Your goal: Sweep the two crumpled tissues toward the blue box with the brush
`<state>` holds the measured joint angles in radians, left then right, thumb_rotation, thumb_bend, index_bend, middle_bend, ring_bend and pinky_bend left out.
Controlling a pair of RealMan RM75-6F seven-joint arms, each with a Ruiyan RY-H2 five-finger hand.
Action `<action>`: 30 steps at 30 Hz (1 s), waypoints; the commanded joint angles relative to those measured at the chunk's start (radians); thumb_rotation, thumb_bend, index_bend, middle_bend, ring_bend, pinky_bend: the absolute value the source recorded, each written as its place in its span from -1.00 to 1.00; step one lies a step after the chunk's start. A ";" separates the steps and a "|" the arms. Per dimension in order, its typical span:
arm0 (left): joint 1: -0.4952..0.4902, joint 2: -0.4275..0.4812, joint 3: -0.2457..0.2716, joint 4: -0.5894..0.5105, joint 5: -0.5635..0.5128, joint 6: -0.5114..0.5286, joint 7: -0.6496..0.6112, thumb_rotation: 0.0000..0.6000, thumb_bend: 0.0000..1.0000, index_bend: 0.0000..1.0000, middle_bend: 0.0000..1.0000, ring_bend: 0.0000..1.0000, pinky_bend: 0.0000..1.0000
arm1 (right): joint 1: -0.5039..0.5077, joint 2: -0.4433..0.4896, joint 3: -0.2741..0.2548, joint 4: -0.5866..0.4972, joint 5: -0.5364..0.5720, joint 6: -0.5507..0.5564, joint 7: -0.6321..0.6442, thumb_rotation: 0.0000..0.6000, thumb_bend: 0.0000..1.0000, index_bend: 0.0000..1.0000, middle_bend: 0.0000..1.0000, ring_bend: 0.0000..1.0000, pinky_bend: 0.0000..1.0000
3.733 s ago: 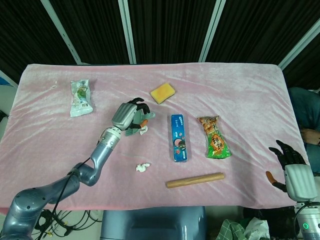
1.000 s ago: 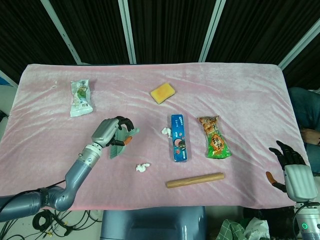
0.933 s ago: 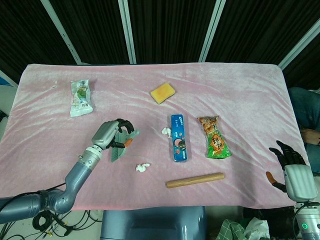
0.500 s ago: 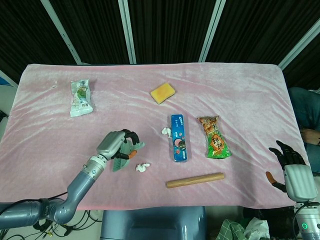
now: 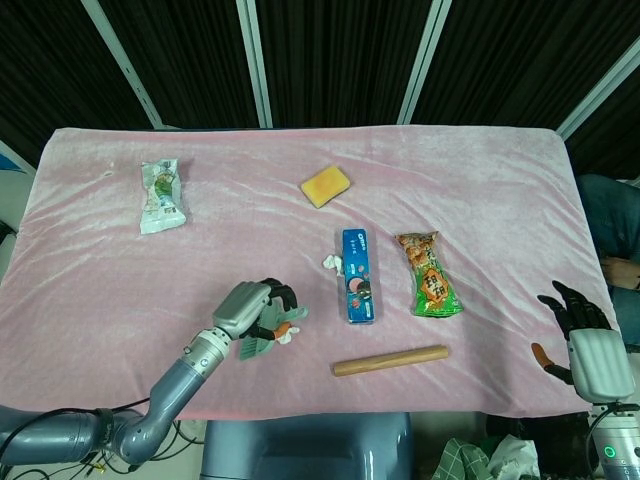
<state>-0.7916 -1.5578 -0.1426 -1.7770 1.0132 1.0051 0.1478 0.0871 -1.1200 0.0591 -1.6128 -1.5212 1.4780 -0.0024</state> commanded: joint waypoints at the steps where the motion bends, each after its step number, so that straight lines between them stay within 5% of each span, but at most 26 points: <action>1: -0.010 -0.013 -0.003 0.006 -0.032 -0.014 0.027 1.00 -0.25 0.21 0.25 -0.47 -0.16 | -0.001 0.000 0.000 -0.001 0.001 0.000 0.001 1.00 -0.61 -0.52 -0.82 -0.75 -0.62; 7: -0.027 -0.070 -0.019 0.054 -0.037 0.001 0.071 1.00 -0.25 0.21 0.25 -0.47 -0.16 | 0.000 -0.001 0.000 0.000 0.000 0.000 -0.002 1.00 -0.61 -0.52 -0.82 -0.75 -0.62; 13: -0.011 -0.167 0.005 0.133 0.074 0.079 0.087 1.00 -0.25 0.21 0.25 -0.47 -0.16 | -0.001 0.001 -0.002 -0.001 -0.003 0.001 -0.002 1.00 -0.61 -0.52 -0.82 -0.75 -0.61; 30: 0.016 -0.333 -0.050 0.267 0.202 0.126 -0.093 1.00 -0.25 0.22 0.27 -0.42 -0.15 | 0.001 0.002 -0.002 -0.003 0.000 -0.004 0.000 1.00 -0.61 -0.49 -0.80 -0.75 -0.61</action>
<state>-0.7735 -1.8793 -0.1825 -1.5220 1.2101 1.1303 0.0635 0.0878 -1.1175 0.0571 -1.6158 -1.5218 1.4741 -0.0020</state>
